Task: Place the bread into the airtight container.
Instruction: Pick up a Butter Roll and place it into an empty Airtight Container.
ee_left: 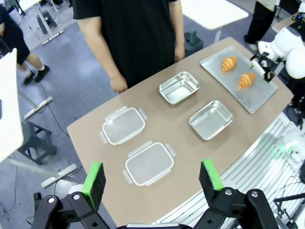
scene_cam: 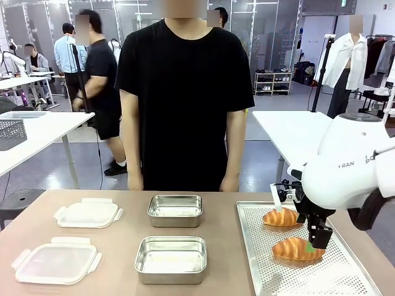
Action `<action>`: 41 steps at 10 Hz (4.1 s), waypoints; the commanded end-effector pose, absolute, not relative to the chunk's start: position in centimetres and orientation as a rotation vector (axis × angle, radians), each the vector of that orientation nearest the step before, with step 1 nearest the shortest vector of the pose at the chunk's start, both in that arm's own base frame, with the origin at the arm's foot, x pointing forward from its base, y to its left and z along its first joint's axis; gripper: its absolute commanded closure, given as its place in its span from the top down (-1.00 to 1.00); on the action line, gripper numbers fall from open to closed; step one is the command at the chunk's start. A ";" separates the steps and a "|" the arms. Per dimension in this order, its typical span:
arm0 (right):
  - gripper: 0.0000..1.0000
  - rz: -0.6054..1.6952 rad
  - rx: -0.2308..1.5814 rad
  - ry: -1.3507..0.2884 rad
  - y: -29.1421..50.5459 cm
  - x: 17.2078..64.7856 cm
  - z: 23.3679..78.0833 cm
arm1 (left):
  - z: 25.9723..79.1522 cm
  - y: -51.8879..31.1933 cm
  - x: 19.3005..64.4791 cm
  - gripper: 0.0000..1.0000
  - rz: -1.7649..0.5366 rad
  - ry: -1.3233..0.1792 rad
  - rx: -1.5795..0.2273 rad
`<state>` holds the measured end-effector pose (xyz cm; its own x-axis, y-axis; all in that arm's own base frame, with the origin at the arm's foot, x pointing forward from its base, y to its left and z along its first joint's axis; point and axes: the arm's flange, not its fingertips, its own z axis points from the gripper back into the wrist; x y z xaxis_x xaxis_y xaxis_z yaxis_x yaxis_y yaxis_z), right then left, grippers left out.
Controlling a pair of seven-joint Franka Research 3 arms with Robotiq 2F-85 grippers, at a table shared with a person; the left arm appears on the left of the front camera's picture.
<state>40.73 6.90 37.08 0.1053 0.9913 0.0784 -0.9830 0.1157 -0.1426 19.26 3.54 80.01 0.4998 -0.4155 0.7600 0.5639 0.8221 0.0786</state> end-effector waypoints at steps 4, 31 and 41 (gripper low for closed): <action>1.00 1.463 -0.045 -0.173 5.5 44.5 33.7 | 80.4 3.4 19.3 1.00 -0.605 -0.865 -0.197; -1.00 1.467 0.118 -0.054 27.2 38.6 42.3 | 80.4 3.4 19.3 1.00 -0.605 -0.865 -0.197; -1.00 1.426 0.170 0.020 42.4 41.3 34.8 | 80.4 3.4 19.3 1.00 -0.605 -0.865 -0.197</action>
<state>40.72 41.57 35.51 0.1101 0.9885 0.1040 -0.9863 0.0958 0.1343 19.26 3.53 80.05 0.4995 -0.4156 0.7601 0.5635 0.8223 0.0793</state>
